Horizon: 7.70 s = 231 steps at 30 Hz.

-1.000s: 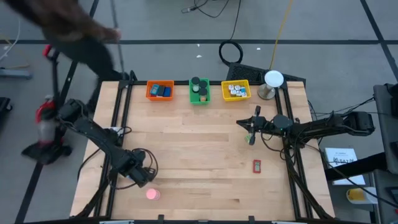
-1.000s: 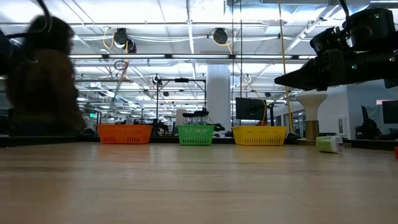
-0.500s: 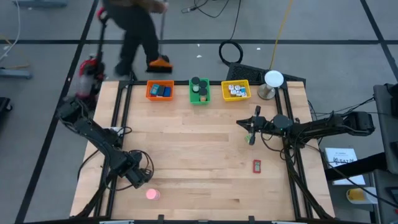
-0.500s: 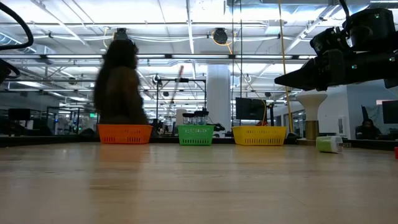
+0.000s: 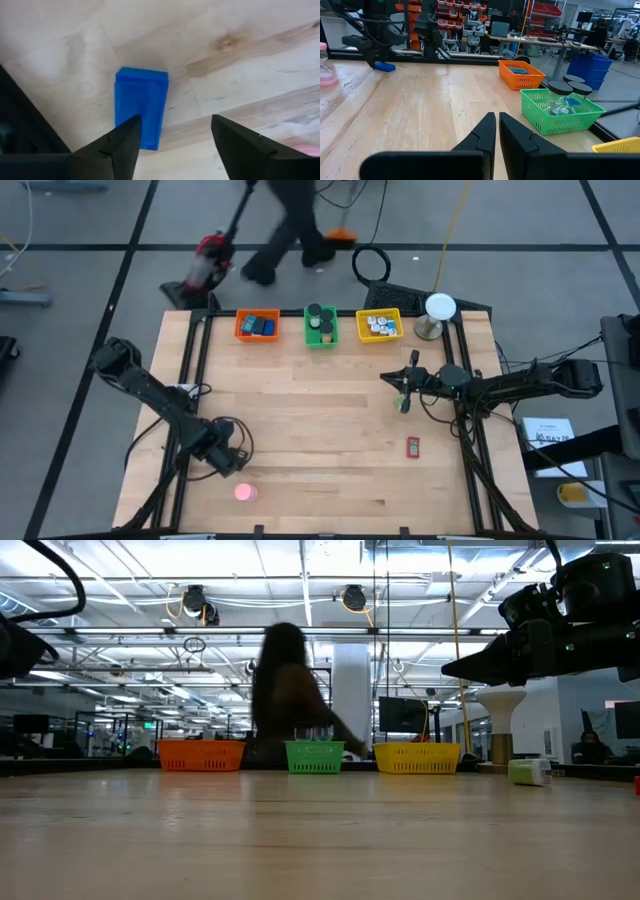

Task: Pick & Place Office items
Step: Put the blue digital clock into the orange bin

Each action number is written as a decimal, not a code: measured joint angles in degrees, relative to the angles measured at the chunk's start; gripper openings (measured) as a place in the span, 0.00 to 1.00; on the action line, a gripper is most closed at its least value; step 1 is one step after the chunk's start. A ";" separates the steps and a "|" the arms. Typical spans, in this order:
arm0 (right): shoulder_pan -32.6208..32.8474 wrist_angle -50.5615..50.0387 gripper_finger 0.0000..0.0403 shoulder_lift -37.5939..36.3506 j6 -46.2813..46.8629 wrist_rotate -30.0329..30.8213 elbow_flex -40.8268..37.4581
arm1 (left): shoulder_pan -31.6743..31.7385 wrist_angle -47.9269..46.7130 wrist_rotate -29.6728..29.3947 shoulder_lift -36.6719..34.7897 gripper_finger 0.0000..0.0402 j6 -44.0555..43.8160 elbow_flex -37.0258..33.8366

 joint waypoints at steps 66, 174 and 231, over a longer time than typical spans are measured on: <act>-0.04 0.44 0.04 0.00 0.15 0.02 0.00 | 46.66 44.41 -1.62 6.85 0.11 55.22 -6.34; -0.04 3.03 0.04 0.02 0.63 -0.22 0.00 | 89.49 21.23 -10.47 5.86 0.33 77.45 12.43; -0.04 2.98 0.04 0.02 0.61 -0.22 0.00 | 92.82 22.35 -11.98 14.73 0.39 82.65 16.41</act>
